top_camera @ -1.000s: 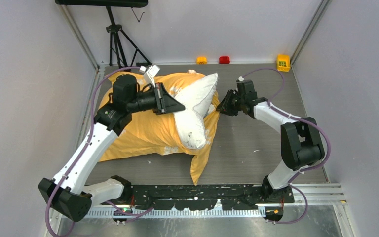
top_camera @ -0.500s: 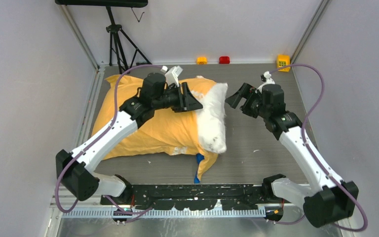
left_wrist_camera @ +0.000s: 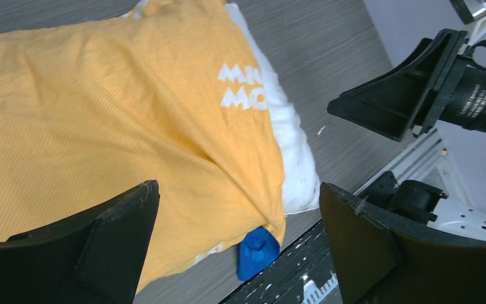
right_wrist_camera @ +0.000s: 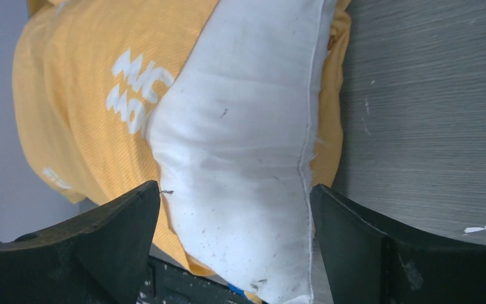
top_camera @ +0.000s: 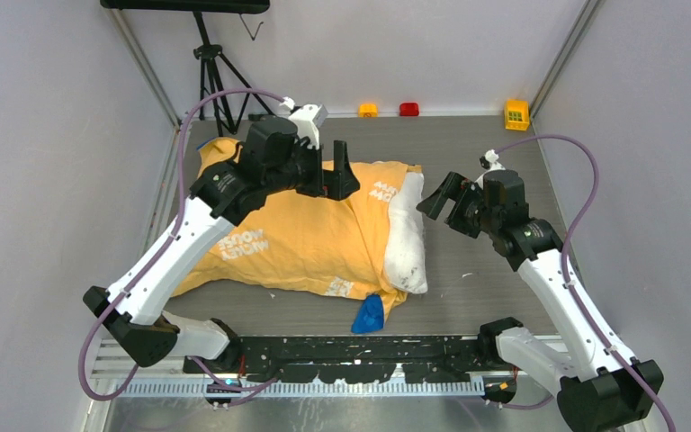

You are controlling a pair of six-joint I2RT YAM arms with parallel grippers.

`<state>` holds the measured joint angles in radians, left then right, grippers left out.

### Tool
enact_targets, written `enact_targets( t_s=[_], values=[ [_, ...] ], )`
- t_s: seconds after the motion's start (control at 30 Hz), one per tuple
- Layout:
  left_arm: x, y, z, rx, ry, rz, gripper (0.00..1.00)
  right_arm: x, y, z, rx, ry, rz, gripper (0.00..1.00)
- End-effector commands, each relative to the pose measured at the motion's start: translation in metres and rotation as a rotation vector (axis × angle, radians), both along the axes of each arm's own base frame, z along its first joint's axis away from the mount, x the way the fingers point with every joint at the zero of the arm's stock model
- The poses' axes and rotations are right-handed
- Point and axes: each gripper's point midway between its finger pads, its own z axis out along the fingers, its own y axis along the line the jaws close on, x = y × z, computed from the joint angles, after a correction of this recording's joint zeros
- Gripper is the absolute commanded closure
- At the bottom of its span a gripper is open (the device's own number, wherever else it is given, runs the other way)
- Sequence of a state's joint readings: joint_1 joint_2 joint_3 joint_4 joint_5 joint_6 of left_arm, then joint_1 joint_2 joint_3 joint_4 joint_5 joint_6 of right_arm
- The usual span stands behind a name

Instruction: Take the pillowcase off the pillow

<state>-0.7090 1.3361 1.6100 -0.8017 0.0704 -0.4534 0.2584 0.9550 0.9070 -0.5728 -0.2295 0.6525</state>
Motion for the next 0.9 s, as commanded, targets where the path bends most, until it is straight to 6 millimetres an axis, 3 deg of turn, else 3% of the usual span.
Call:
enact_targets(
  t_s=[0.0, 0.2, 0.4, 0.43, 0.57, 0.63, 0.87],
  values=[
    [-0.01, -0.009, -0.02, 0.115, 0.014, -0.029, 0.0, -0.009, 0.028, 0.005, 0.112, 0.032, 0.139, 0.07],
    [-0.008, -0.034, -0.039, 0.222, 0.006, -0.031, 0.0, -0.019, 0.04, -0.031, 0.181, 0.11, 0.187, 0.07],
    [0.0, -0.028, -0.046, 0.233, -0.007, 0.035, 0.0, -0.02, 0.057, -0.066, 0.259, 0.131, 0.235, 0.08],
    [0.001, -0.027, -0.049, 0.234, -0.005, 0.051, 0.0, -0.018, 0.059, -0.071, 0.253, 0.123, 0.239, 0.12],
    [0.008, -0.014, -0.056, 0.248, 0.012, 0.16, 0.0, -0.016, 0.068, -0.082, 0.204, 0.076, 0.261, 0.65],
    [0.007, -0.023, -0.061, 0.227, 0.027, 0.134, 0.0, -0.016, 0.072, -0.079, 0.187, 0.045, 0.272, 0.82],
    [0.012, -0.049, -0.066, 0.234, 0.031, 0.115, 0.0, -0.023, 0.082, -0.055, 0.177, -0.075, 0.328, 1.0]
  ],
)
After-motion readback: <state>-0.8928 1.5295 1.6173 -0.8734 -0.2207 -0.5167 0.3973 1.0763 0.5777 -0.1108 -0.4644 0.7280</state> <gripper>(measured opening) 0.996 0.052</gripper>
